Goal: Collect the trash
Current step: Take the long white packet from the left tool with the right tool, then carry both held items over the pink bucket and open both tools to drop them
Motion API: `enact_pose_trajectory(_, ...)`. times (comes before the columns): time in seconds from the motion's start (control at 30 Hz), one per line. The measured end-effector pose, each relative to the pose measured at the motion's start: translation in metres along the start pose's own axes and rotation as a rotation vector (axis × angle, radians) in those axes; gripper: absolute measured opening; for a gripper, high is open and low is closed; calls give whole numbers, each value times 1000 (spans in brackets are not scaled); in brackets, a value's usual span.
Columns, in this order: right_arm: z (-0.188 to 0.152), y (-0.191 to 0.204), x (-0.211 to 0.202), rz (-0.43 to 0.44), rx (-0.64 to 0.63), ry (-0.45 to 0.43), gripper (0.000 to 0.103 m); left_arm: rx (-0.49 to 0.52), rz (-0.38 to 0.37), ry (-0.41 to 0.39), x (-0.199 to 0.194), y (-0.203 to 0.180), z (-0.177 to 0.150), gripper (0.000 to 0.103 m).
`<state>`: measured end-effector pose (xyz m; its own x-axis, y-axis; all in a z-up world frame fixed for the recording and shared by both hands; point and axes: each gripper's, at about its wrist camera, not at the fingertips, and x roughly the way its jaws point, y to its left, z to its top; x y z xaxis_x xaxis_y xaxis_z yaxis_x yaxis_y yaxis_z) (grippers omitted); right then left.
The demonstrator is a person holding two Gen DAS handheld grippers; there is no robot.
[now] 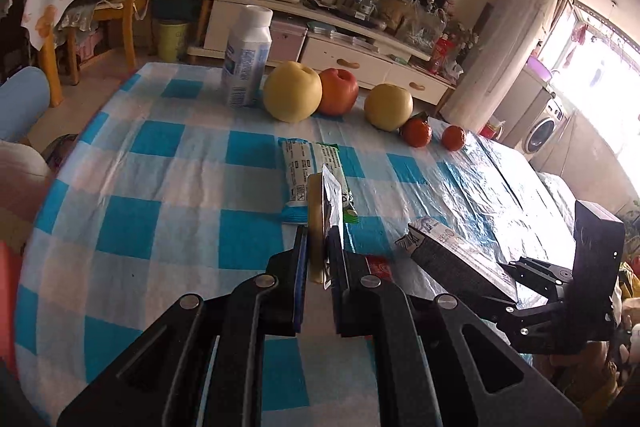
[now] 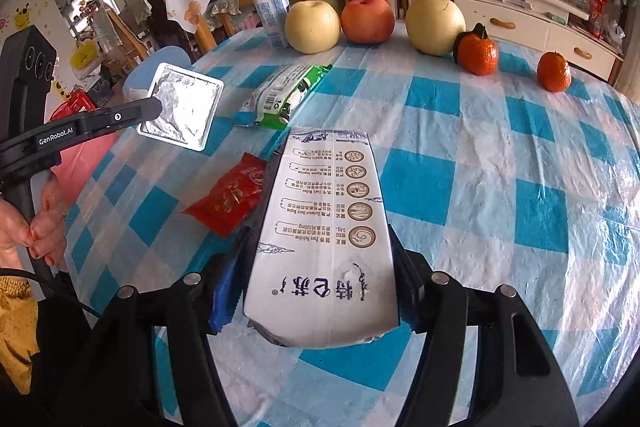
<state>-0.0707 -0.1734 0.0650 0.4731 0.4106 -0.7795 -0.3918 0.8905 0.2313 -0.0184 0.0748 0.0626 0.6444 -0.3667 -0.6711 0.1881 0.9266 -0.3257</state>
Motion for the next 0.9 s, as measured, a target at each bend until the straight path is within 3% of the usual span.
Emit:
enact_pose_trajectory(0.63,21,76,-15,1,-128,-159,63,-118,64,-166,-71,68,6,11)
enact_pose_trajectory(0.9,29,134,-8,51,-213,-167,63,-183,155,-228,-102,104,10,11)
